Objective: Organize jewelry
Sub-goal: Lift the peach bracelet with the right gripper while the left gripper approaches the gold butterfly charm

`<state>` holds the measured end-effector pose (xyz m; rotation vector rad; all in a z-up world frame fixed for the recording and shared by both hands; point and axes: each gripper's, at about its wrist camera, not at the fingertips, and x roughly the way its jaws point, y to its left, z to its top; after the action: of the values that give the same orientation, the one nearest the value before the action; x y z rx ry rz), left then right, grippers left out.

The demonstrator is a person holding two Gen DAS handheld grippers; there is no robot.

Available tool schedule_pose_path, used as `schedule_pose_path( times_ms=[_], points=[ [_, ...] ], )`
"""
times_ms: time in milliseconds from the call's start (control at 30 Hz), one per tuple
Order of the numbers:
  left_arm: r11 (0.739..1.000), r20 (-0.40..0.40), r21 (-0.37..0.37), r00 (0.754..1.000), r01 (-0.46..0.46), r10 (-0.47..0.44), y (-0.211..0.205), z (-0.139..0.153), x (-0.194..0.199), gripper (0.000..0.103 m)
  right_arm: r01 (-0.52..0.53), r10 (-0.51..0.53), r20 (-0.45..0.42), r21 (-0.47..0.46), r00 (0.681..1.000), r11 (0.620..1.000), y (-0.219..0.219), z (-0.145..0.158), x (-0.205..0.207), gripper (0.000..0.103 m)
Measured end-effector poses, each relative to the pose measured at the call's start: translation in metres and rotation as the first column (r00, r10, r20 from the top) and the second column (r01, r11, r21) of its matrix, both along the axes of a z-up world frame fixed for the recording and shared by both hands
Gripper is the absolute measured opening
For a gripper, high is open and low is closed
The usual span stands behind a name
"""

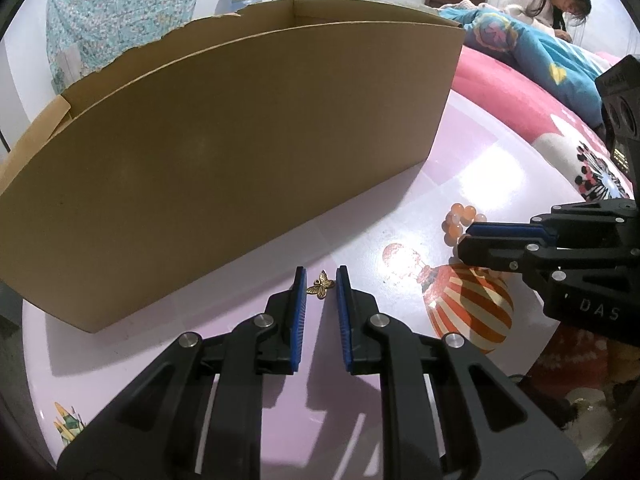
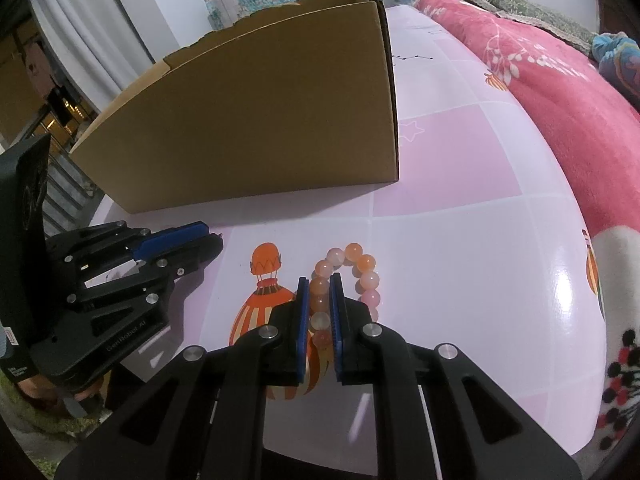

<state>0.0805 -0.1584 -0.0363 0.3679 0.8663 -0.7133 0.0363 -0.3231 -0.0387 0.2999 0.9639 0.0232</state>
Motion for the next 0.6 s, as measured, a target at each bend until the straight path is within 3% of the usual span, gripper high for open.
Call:
schedule_pose_path(
  times_ms=[367,600],
  points=[
    [1.0,-0.016,-0.031,1.0,-0.001,0.0,0.002,-0.001,0.002,0.011,0.002,-0.002,0.003,0.002,1.0,1.0,0.0,0.001,0.0,0.01],
    [0.998,-0.016,-0.066,1.0,0.006,-0.007,0.014,0.008,-0.001,0.011,0.013,-0.014,0.006,0.074,1.0,0.997,-0.01,0.001,-0.003,0.01]
  ],
)
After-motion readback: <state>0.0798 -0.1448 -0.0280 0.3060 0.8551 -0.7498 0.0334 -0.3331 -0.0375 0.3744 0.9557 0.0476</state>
